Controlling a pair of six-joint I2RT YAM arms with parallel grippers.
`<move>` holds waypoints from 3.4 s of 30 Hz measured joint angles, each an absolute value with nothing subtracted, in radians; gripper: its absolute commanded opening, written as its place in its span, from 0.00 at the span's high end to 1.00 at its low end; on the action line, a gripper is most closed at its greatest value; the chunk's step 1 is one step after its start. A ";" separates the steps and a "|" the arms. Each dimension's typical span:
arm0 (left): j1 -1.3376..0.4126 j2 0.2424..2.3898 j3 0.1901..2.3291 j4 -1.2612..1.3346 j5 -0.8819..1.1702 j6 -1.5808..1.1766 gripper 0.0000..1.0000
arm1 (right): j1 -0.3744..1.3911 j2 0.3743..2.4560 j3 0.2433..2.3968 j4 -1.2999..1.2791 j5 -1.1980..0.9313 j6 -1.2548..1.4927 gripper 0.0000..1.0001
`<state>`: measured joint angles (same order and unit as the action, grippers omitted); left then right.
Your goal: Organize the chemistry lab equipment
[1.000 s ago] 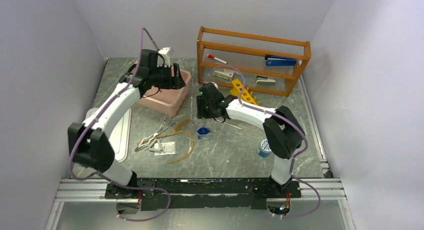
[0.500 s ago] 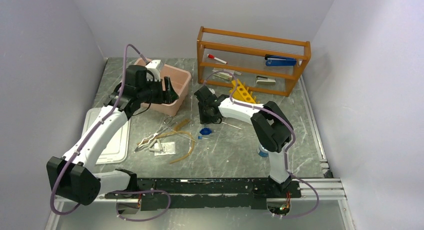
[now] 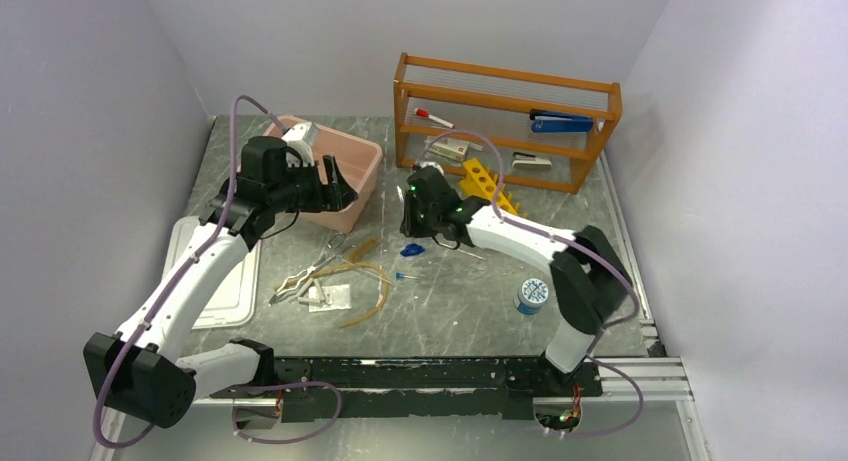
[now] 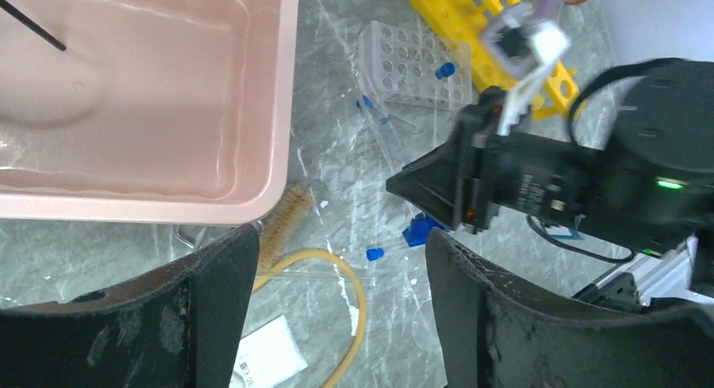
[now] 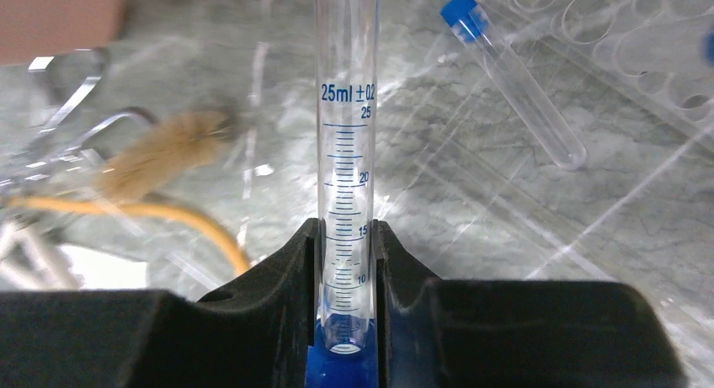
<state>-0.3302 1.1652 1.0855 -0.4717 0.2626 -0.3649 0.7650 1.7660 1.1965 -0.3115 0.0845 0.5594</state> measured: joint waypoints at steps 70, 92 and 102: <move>-0.202 1.523 1.479 -0.712 -0.276 -1.098 0.94 | 0.717 1.161 1.023 0.053 -0.164 0.467 0.32; -0.152 1.767 1.554 -0.940 -0.186 -1.429 0.87 | 0.716 1.163 0.991 0.039 -0.141 0.470 0.32; -0.143 1.841 1.568 -0.988 -0.186 -1.476 0.84 | 0.716 1.163 0.991 0.038 -0.132 0.466 0.32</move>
<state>-0.1429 1.8412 1.5684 -0.9878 -0.1864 -1.4757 0.7162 1.1629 0.9909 0.0380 -0.1322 0.4660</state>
